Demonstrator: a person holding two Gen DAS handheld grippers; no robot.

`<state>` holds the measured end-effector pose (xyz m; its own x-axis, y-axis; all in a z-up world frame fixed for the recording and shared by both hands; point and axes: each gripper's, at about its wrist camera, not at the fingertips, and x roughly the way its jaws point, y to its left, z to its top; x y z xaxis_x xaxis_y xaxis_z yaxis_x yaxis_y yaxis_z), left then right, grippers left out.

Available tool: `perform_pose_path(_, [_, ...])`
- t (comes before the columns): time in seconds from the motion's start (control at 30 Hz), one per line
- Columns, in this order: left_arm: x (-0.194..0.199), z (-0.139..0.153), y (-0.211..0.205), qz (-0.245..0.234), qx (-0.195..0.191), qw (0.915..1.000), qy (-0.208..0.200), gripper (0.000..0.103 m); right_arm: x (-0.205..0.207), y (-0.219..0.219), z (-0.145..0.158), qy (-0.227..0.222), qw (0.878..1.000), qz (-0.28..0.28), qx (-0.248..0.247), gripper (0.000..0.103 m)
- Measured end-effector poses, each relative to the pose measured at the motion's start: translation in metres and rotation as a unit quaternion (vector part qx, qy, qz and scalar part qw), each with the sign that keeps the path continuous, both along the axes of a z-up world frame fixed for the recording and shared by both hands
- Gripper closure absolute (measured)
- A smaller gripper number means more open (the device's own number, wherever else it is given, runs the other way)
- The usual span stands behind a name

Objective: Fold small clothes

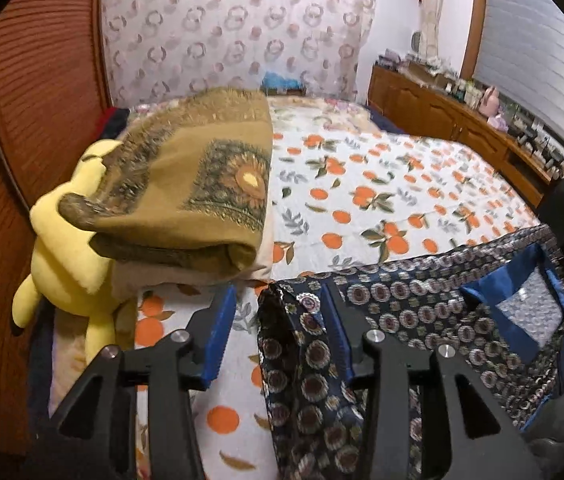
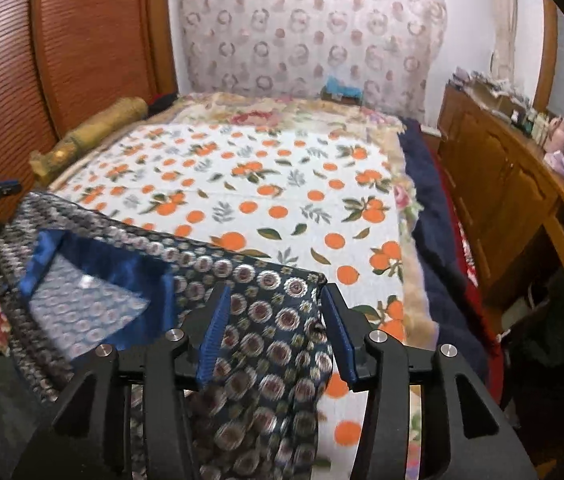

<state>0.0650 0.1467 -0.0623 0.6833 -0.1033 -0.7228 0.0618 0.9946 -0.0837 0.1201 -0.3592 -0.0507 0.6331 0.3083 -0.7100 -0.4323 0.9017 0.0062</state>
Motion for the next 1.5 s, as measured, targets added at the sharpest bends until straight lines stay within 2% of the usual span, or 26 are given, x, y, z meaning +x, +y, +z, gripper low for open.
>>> perform_pose_path(0.27, [0.013, -0.029, -0.002, -0.008, 0.011, 0.9987, 0.050, 0.060, 0.040, -0.006, -0.041, 0.049, 0.999, -0.019, 0.011, 0.055])
perform_pose_path(0.47, [0.014, -0.041, 0.003, -0.011, -0.004, 0.9975, 0.070, 0.060, 0.044, -0.004, -0.047, 0.059, 0.998, -0.015, 0.018, 0.053])
perform_pose_path(0.67, [0.016, -0.042, -0.001, -0.019, -0.002, 0.9976, 0.067, 0.061, 0.046, 0.001, -0.051, 0.057, 0.998, -0.011, 0.003, 0.052])
perform_pose_path(0.7, [0.016, -0.042, -0.003, -0.023, -0.001, 0.9976, 0.065, 0.062, 0.047, 0.001, -0.051, 0.056, 0.998, -0.014, -0.001, 0.048])
perform_pose_path(0.73, [0.016, -0.042, -0.004, -0.028, -0.001, 0.9976, 0.063, 0.069, 0.048, 0.002, -0.051, 0.052, 0.998, -0.019, -0.009, 0.046])
perform_pose_path(0.77, [0.016, -0.041, -0.006, -0.031, 0.001, 0.9975, 0.063, 0.070, 0.049, 0.002, -0.051, 0.050, 0.998, -0.021, -0.011, 0.044])
perform_pose_path(0.97, [0.019, -0.041, -0.008, -0.035, 0.004, 0.9974, 0.064, 0.074, 0.053, 0.004, -0.053, 0.045, 0.999, -0.024, -0.015, 0.041])
perform_pose_path(1.07, [0.018, -0.041, -0.007, -0.041, -0.005, 0.9971, 0.064, 0.083, 0.051, 0.004, -0.054, 0.043, 0.999, -0.025, -0.013, 0.041])
perform_pose_path(1.13, [0.018, -0.041, -0.007, -0.047, -0.015, 0.9966, 0.066, 0.095, 0.049, 0.006, -0.053, 0.043, 0.999, -0.013, -0.005, 0.055])
perform_pose_path(1.2, [0.016, -0.041, -0.011, -0.055, -0.010, 0.9961, 0.068, 0.100, 0.044, 0.010, -0.053, 0.045, 0.999, 0.009, 0.003, 0.083])
perform_pose_path(1.23, [0.015, -0.040, -0.014, -0.060, -0.001, 0.9960, 0.067, 0.101, 0.041, 0.014, -0.052, 0.048, 0.999, 0.023, 0.006, 0.089])
perform_pose_path(1.37, [0.008, -0.030, -0.018, -0.063, -0.001, 0.9966, 0.052, 0.102, 0.031, 0.022, -0.051, 0.043, 0.998, 0.037, 0.002, 0.096])
perform_pose_path(1.5, [-0.011, 0.000, -0.020, -0.065, -0.009, 0.9978, 0.007, 0.102, 0.014, 0.018, -0.028, 0.007, 0.999, 0.035, 0.019, 0.097])
